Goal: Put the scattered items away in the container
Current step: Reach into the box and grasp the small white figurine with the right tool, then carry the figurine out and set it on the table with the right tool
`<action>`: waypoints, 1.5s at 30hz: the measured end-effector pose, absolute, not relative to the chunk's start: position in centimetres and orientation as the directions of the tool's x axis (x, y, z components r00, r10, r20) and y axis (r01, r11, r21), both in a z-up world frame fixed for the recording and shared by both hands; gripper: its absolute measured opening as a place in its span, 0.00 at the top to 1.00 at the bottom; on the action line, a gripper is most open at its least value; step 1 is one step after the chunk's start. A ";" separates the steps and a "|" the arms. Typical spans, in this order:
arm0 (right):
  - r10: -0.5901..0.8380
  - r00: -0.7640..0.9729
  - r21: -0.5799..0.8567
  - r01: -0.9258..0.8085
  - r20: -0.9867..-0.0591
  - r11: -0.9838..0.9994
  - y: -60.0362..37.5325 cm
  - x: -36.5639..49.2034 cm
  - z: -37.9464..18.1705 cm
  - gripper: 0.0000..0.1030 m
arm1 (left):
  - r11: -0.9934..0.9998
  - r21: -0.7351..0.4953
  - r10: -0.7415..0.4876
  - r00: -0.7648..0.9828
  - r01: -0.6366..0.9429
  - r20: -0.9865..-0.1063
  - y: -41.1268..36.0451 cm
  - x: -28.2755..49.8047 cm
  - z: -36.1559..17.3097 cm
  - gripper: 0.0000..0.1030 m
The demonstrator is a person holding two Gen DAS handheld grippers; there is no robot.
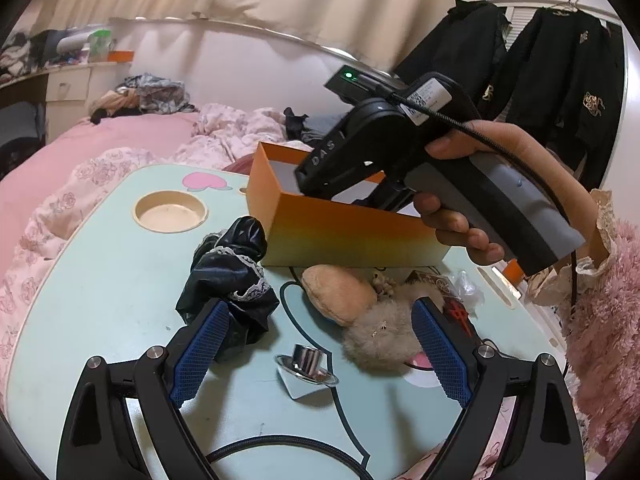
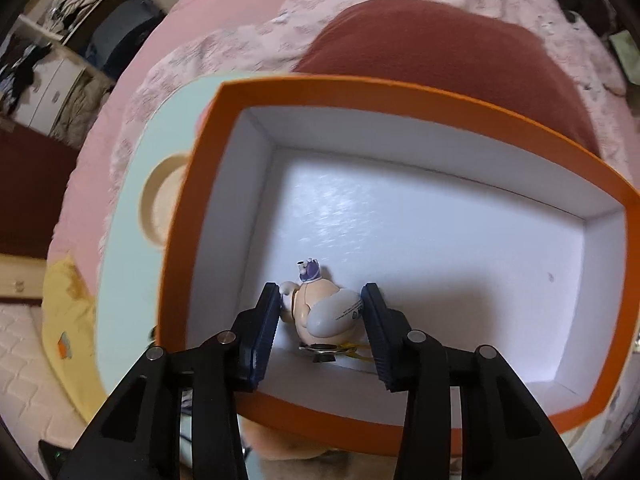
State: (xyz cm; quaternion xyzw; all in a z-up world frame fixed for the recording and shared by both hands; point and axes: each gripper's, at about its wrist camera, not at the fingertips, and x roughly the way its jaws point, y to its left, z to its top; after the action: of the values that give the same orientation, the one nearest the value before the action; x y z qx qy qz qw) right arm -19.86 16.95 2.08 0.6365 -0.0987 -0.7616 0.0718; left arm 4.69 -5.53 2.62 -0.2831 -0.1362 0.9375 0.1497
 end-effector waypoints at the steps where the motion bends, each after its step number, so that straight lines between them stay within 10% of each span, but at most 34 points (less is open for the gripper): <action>1: -0.233 -0.191 0.244 -0.032 -0.953 -0.969 17.4 -19.9 2.2 0.58 | -0.918 -0.341 0.358 -0.795 -0.203 -0.490 -5.5 4.7 2.6 0.10; 14: -0.333 -0.487 0.385 -0.007 -0.807 -0.923 22.5 -13.5 12.1 0.58 | -0.915 -0.349 0.361 -0.795 -0.201 -0.488 -5.7 4.6 2.4 0.10; 32: -0.223 -0.493 0.252 0.008 -0.841 -0.968 20.9 -7.0 6.3 0.58 | -0.830 -0.526 0.471 -0.741 -0.188 -0.478 -9.6 3.1 3.9 0.10; 45: 0.052 -0.551 0.014 -0.115 -0.833 -0.993 22.6 -10.2 8.6 0.58 | -0.945 -0.289 0.320 -0.599 -0.151 -0.734 -4.4 -7.4 9.2 0.10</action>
State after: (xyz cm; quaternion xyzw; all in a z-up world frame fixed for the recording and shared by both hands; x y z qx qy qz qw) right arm -10.20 22.61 8.60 0.4716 -0.0332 -0.8799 -0.0475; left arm -7.43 -4.39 9.24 -0.4275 -0.0988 0.8887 0.1328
